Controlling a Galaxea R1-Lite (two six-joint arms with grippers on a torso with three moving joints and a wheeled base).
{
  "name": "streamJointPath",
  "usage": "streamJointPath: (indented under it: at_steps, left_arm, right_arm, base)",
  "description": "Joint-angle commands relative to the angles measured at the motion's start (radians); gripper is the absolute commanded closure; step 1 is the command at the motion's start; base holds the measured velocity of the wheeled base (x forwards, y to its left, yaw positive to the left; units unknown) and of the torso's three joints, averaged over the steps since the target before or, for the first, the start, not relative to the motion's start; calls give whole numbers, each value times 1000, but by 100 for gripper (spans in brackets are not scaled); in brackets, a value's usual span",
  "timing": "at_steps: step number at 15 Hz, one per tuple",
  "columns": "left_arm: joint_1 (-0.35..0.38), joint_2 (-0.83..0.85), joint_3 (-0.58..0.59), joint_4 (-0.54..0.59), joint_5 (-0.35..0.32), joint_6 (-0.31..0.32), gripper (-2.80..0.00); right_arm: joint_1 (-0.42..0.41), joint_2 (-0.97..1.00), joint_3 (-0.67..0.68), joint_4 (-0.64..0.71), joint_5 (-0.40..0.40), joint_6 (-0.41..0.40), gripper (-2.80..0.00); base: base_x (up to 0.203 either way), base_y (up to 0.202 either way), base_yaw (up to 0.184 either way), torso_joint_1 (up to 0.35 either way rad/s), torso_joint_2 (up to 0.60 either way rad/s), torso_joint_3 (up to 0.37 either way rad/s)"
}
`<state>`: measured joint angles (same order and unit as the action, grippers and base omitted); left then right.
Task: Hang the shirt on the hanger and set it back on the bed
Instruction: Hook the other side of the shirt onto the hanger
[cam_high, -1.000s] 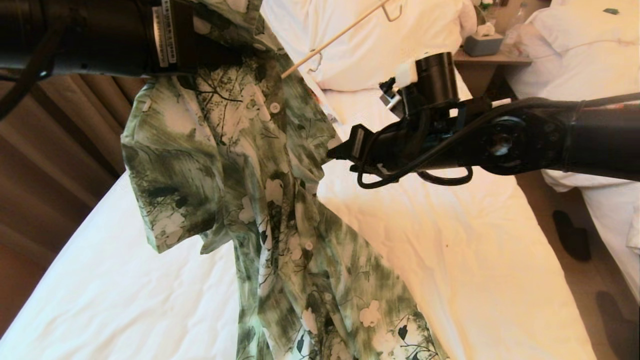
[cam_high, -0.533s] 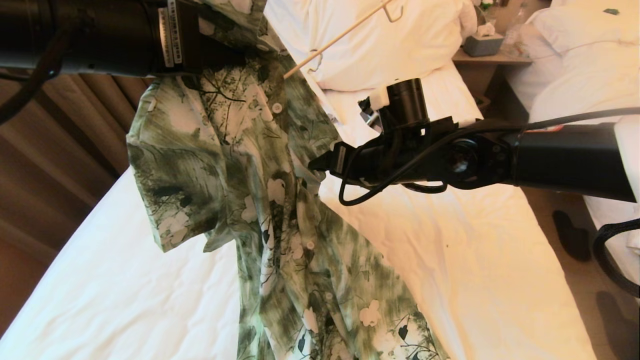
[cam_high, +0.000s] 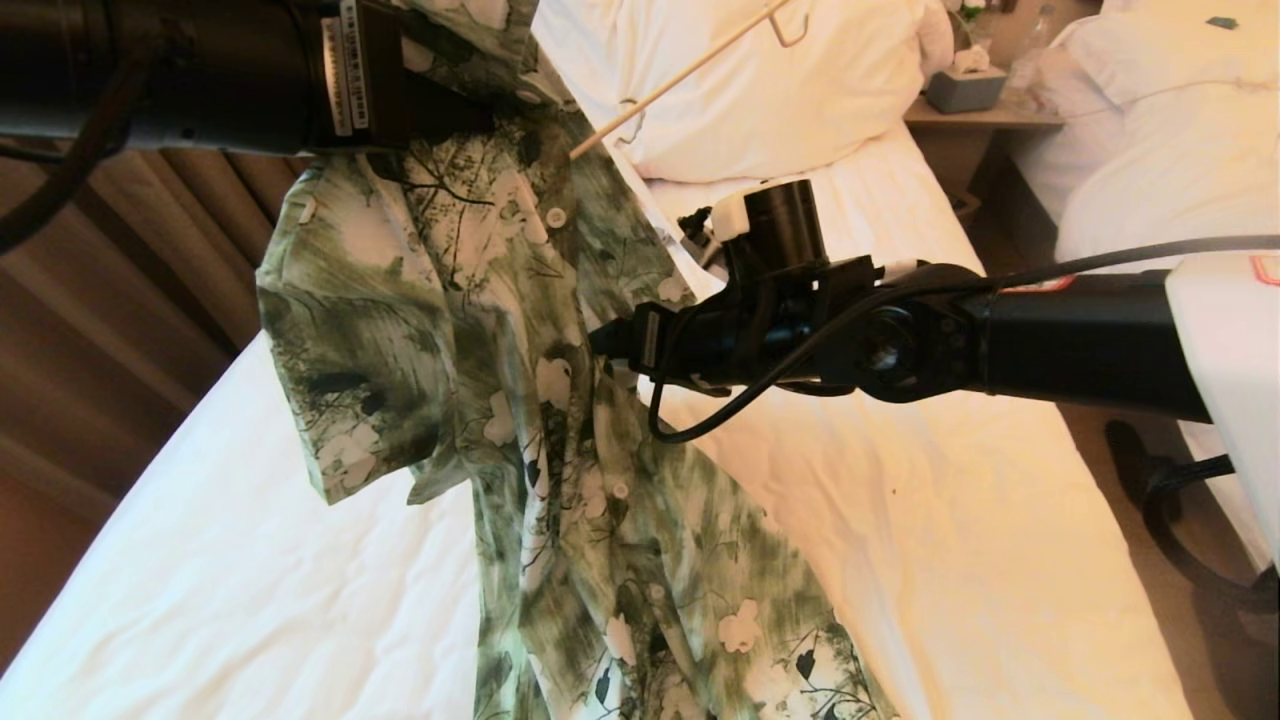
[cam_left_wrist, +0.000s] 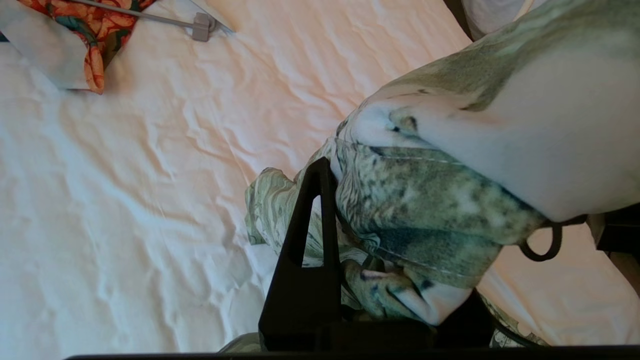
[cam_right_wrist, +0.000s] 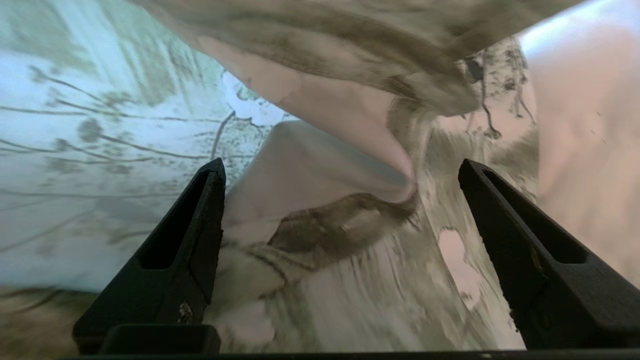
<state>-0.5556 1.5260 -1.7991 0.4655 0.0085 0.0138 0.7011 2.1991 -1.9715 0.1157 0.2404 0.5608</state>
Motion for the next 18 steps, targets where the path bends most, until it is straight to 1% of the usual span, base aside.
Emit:
streamJointPath:
  at_steps: [1,3,5,8,9,12,13,16,18]
  left_arm:
    - [0,-1,-2,2,1,0,0]
    - [0,0,-27,22,1,1,0]
    - [0,3,-63,65,-2,0,0]
    - [-7,3,-80,68,-1,0,0]
    - [-7,2,-80,69,-1,0,0]
    - [-12,-1,-80,70,-1,0,0]
    - [-12,-3,-79,70,-1,0,0]
    - [-12,-6,-77,71,-2,-2,0]
    - [-12,-13,-67,71,-2,-5,0]
  right_arm:
    - [4,32,-1,-16,1,-3,-280]
    - [2,43,-4,-27,-1,-9,-280]
    - [0,57,-4,-87,-6,-14,-280]
    - [1,84,-4,-147,-11,-15,-280]
    - [4,98,-4,-189,-17,-15,-280]
    - [21,123,-4,-277,-56,-13,-280]
    - [27,123,-4,-283,-60,-13,0]
    - [32,122,-4,-283,-100,-13,0]
    - [19,114,-4,-283,-134,-12,0]
  base:
    - [0,0,0,0,0,0]
    - [0,0,0,0,0,0]
    - [0,0,0,0,0,0]
    - [0,0,0,0,0,0]
    - [0,0,0,0,0,0]
    - [0,0,0,0,0,0]
    - [0,0,0,0,0,0]
    - [0,0,0,0,0,0]
    - [0,0,0,0,0,0]
